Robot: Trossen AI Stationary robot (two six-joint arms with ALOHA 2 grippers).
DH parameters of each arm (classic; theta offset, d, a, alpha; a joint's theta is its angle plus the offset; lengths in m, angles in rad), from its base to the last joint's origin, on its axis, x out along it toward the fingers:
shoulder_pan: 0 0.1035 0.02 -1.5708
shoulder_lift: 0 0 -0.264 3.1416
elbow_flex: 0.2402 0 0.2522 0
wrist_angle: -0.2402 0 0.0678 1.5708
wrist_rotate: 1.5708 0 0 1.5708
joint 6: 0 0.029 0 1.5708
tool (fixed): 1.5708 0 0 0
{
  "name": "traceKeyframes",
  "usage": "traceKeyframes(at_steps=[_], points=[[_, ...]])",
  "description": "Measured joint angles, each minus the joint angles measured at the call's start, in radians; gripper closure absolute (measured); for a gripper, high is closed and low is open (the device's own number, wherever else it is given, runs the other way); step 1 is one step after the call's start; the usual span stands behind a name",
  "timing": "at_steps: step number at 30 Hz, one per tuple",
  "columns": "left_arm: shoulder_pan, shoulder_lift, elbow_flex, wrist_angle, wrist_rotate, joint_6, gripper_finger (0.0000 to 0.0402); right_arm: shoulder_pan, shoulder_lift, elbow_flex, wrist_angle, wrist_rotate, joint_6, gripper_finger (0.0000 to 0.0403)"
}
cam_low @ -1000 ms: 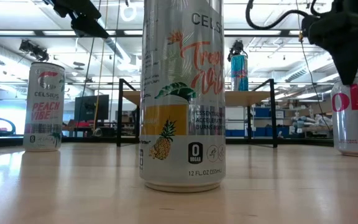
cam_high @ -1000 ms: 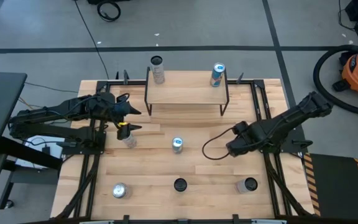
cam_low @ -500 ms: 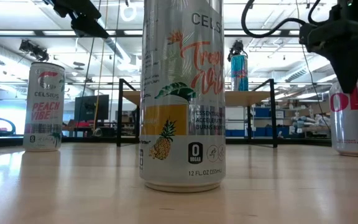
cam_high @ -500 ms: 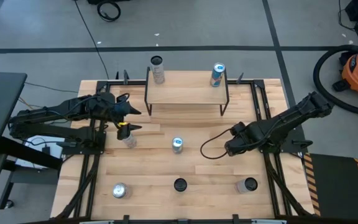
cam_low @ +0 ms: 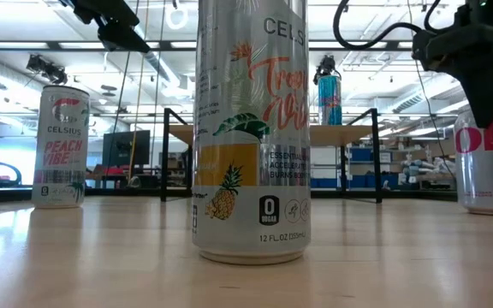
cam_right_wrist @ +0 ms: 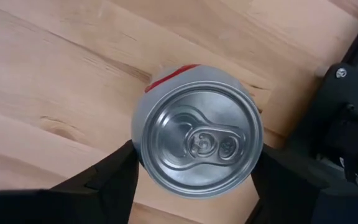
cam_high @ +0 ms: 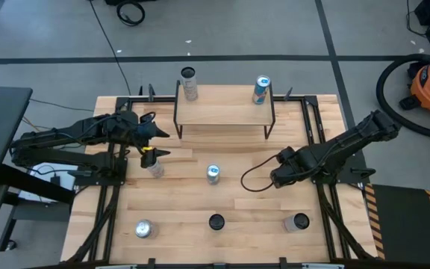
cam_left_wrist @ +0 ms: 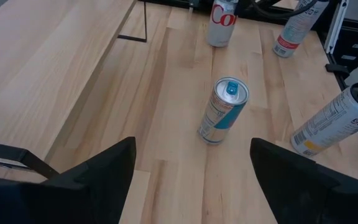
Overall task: Place canned beverage on shelf
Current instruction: Put the top red soda can on the shelf
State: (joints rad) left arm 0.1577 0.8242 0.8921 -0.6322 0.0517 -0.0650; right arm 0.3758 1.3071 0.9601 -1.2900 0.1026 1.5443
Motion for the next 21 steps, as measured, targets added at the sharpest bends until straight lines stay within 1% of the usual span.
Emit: traceKeyframes(at_steps=[3, 7, 15, 21], points=[[0.000, 0.000, 0.000, 0.000, 0.000, 0.000, 0.0083, -0.009, 0.003, 0.022, -0.021, -0.018, -0.022, 0.0125], [0.000, 0.000, 0.000, 0.000, 0.000, 0.000, 0.0083, -0.039, 0.002, 0.089, -0.052, -0.022, -0.077, 0.0126], [0.000, 0.000, 0.000, 0.001, 0.000, -0.002, 0.0083, -0.130, 0.002, 0.253, -0.122, 0.010, -0.214, 0.0126], [0.000, 0.000, 0.000, 0.000, 0.000, -0.002, 0.0083, -0.214, 0.007, 0.338, -0.123, 0.011, -0.335, 0.0126]])
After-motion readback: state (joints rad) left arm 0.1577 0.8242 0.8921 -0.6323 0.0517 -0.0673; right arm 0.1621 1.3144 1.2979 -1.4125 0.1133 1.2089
